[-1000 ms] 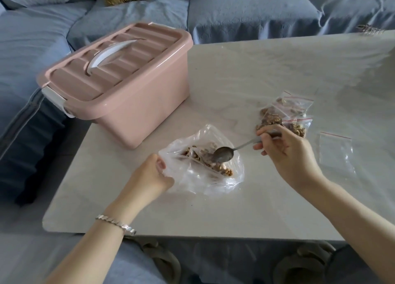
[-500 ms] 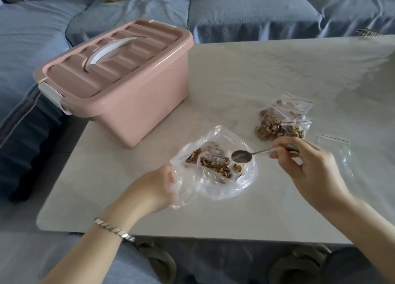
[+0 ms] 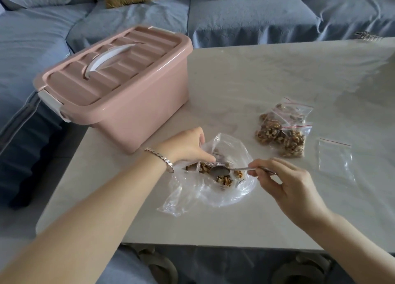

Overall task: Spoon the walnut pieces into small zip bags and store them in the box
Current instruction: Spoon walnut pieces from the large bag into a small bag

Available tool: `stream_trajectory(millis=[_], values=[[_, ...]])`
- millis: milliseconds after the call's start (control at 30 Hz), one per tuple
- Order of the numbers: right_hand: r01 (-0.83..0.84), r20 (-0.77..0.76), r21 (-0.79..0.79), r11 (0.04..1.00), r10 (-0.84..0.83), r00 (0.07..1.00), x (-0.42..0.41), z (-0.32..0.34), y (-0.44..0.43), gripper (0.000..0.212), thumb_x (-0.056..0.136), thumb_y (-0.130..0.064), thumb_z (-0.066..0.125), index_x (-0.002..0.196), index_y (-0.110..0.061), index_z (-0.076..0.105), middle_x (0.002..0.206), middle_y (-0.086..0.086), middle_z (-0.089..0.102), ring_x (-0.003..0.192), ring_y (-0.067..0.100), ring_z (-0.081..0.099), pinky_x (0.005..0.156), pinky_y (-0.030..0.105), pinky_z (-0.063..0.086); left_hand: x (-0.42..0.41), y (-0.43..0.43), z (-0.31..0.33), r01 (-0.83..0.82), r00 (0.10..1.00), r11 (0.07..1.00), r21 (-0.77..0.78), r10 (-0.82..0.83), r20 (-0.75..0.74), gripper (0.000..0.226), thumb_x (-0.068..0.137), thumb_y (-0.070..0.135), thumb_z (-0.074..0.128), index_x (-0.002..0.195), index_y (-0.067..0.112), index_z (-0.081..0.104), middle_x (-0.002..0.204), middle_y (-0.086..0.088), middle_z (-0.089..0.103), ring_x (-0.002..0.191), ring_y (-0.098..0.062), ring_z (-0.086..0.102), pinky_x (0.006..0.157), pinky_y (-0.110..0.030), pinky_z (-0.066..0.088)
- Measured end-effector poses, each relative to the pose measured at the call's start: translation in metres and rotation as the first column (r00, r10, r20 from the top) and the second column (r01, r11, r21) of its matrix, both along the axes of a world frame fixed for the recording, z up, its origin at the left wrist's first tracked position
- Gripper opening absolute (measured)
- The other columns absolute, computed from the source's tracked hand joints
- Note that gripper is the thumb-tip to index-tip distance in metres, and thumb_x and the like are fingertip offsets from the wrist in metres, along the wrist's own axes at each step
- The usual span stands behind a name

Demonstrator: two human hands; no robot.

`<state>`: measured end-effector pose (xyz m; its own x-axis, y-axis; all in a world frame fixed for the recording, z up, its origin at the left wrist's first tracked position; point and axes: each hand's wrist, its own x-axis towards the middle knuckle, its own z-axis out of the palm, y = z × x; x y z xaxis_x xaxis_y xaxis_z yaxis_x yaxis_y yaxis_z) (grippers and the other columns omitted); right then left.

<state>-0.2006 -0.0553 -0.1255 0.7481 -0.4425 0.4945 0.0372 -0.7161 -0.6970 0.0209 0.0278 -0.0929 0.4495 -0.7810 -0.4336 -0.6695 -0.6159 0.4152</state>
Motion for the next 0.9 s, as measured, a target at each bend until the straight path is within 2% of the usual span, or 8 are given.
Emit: stream_trajectory(millis=[67, 133, 200, 267, 400, 667, 800, 900], values=[[0.022, 0.027, -0.092, 0.996, -0.019, 0.999, -0.001, -0.005, -0.002, 0.027, 0.096, -0.035, 0.040, 0.101, -0.017, 0.060, 0.084, 0.001, 0.066, 0.075, 0.009, 0.060, 0.065, 0.021, 0.049, -0.002, -0.002, -0.006, 0.004, 1.000, 1.000, 0.028, -0.004, -0.003, 0.046, 0.071, 0.041, 0.076, 0.099, 0.021, 0.046, 0.083, 0.011, 0.051, 0.071, -0.003, 0.047, 0.056, -0.024, 0.035], [0.055, 0.033, -0.126, 0.990, -0.051, 0.998, 0.000, -0.007, -0.003, 0.032, 0.097, -0.032, 0.039, 0.100, -0.011, 0.063, 0.085, 0.005, 0.067, 0.076, 0.011, 0.059, 0.066, 0.020, 0.049, -0.004, -0.002, -0.017, 0.009, 0.997, 1.000, -0.006, -0.008, 0.081, 0.039, 0.072, 0.029, 0.074, 0.097, 0.020, 0.045, 0.079, 0.008, 0.053, 0.067, -0.009, 0.049, 0.052, -0.025, 0.033], [0.082, 0.024, -0.112, 0.990, -0.080, 0.996, 0.000, -0.007, -0.003, 0.042, 0.098, -0.034, 0.038, 0.097, -0.004, 0.067, 0.085, 0.005, 0.067, 0.077, 0.011, 0.059, 0.068, 0.017, 0.049, -0.005, -0.002, -0.027, -0.029, 0.986, 0.992, -0.121, 0.048, 0.160, 0.029, 0.075, 0.017, 0.067, 0.092, 0.018, 0.044, 0.074, 0.007, 0.051, 0.068, -0.018, 0.051, 0.049, -0.024, 0.031], [0.101, 0.033, -0.086, 0.991, -0.099, 0.995, -0.002, -0.007, 0.000, 0.043, 0.097, -0.034, 0.038, 0.096, -0.001, 0.067, 0.083, 0.004, 0.066, 0.079, 0.008, 0.059, 0.071, 0.012, 0.048, -0.005, -0.002, -0.033, -0.079, 0.981, 0.968, -0.239, 0.118, 0.157, 0.024, 0.076, 0.013, 0.062, 0.090, 0.017, 0.043, 0.072, 0.005, 0.050, 0.069, -0.022, 0.052, 0.048, -0.024, 0.031], [0.122, 0.062, -0.017, 0.992, -0.120, 0.991, -0.009, -0.010, 0.004, 0.031, 0.097, -0.034, 0.039, 0.104, -0.013, 0.061, 0.087, -0.003, 0.064, 0.085, -0.002, 0.059, 0.077, 0.006, 0.047, -0.002, -0.001, -0.035, -0.247, 0.966, 0.905, -0.346, 0.258, -0.013, 0.025, 0.075, 0.017, 0.067, 0.091, 0.016, 0.048, 0.082, 0.006, 0.052, 0.070, -0.012, 0.049, 0.054, -0.022, 0.035], [0.312, 0.034, -0.007, 0.950, -0.311, 0.950, -0.005, -0.024, 0.012, 0.048, 0.097, -0.037, 0.035, 0.100, 0.000, 0.065, 0.086, -0.003, 0.062, 0.084, 0.012, 0.058, 0.077, 0.001, 0.042, -0.014, -0.003, -0.039, -0.546, 0.830, 0.780, -0.305, 0.454, -0.324, 0.021, 0.074, 0.017, 0.066, 0.085, 0.016, 0.048, 0.070, 0.004, 0.047, 0.057, -0.010, 0.042, 0.049, -0.026, 0.029], [0.348, -0.020, 0.071, 0.935, -0.347, 0.938, -0.010, -0.033, 0.018, 0.038, 0.095, -0.035, 0.037, 0.101, -0.006, 0.062, 0.078, -0.004, 0.059, 0.078, 0.013, 0.057, 0.068, 0.001, 0.041, -0.020, 0.000, -0.043, -0.617, 0.776, 0.721, -0.314, 0.491, -0.396, 0.021, 0.075, 0.015, 0.064, 0.081, 0.019, 0.044, 0.068, 0.003, 0.046, 0.054, -0.012, 0.039, 0.049, -0.025, 0.029], [0.348, -0.024, 0.104, 0.932, -0.348, 0.937, -0.016, -0.036, 0.026, 0.051, 0.096, -0.045, 0.029, 0.101, -0.005, 0.061, 0.078, -0.004, 0.059, 0.081, -0.002, 0.057, 0.068, -0.002, 0.040, -0.022, 0.005, -0.047, -0.625, 0.772, 0.714, -0.317, 0.502, -0.391, 0.020, 0.077, 0.014, 0.062, 0.085, 0.017, 0.044, 0.064, 0.003, 0.042, 0.049, -0.011, 0.035, 0.045, -0.023, 0.029]])
